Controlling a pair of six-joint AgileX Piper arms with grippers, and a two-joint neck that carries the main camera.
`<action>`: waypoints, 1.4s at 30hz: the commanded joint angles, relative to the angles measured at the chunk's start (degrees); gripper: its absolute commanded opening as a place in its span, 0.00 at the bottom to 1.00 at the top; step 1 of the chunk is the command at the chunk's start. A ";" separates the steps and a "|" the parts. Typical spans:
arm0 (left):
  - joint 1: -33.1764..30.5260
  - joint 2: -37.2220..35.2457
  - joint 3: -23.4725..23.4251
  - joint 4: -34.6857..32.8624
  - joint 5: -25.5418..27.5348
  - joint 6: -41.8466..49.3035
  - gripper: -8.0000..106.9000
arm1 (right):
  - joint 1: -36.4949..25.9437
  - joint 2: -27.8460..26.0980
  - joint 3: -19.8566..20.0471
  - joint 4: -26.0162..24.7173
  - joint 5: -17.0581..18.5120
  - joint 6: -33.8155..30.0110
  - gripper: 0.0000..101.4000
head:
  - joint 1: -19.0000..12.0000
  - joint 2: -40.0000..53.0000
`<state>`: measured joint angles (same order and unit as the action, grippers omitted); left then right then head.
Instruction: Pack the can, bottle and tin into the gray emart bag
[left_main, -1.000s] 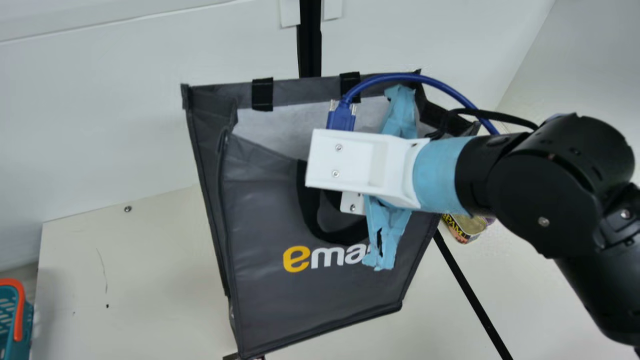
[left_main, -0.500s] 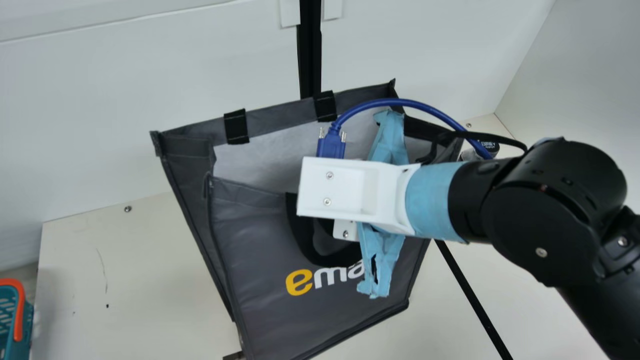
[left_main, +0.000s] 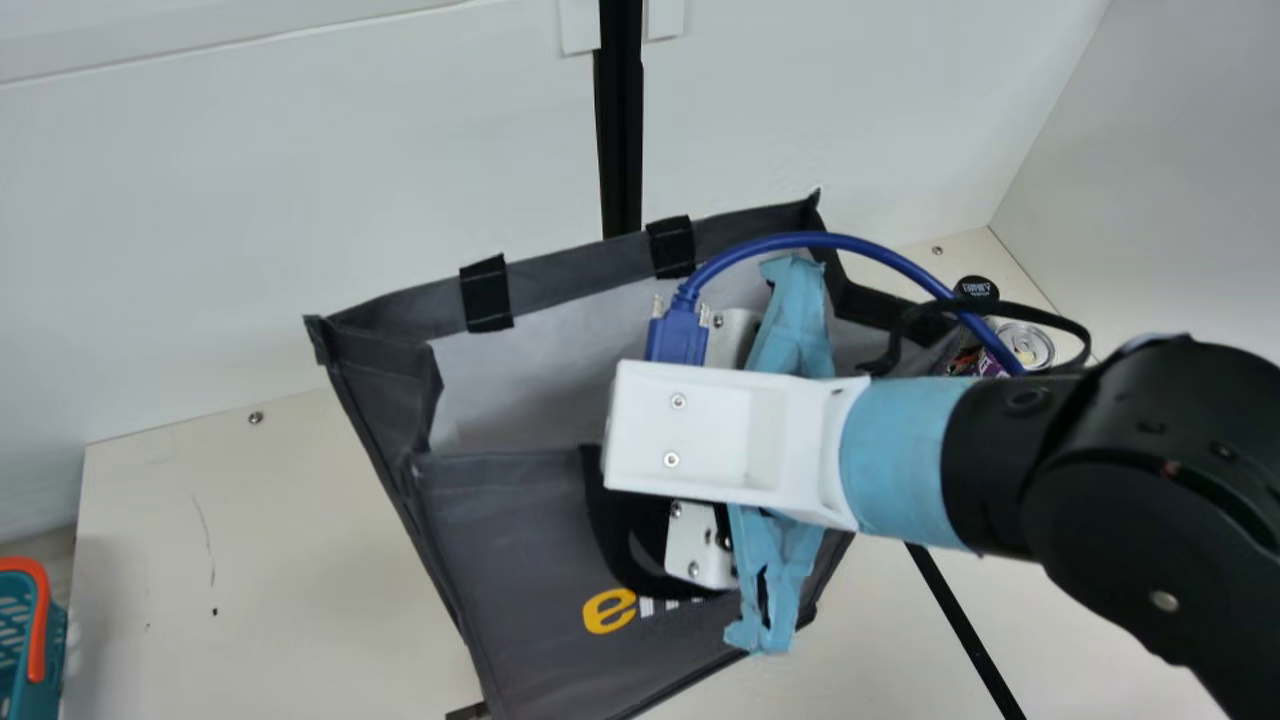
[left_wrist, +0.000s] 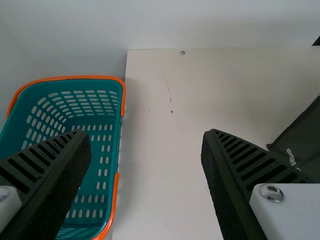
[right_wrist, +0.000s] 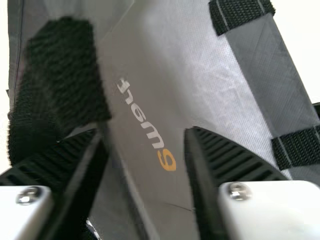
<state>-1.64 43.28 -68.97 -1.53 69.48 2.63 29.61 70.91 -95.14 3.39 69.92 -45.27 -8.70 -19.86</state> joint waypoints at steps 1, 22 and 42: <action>0.00 0.00 0.00 0.00 0.00 0.00 0.85 | 0.56 -0.60 0.38 -0.14 -0.02 0.61 0.72 | -1.30 -0.14; 0.00 0.00 0.00 0.00 0.00 0.00 0.85 | 4.37 -7.72 3.48 -1.87 -0.02 5.82 0.90 | -1.30 -0.14; 0.00 0.00 0.00 0.00 0.00 0.00 0.85 | 4.28 -13.05 1.32 -2.35 -0.02 10.19 0.90 | -1.30 -0.14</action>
<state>-1.64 43.28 -68.97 -1.53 69.48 2.63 33.97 57.93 -93.59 0.77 69.91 -35.25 -8.70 -19.86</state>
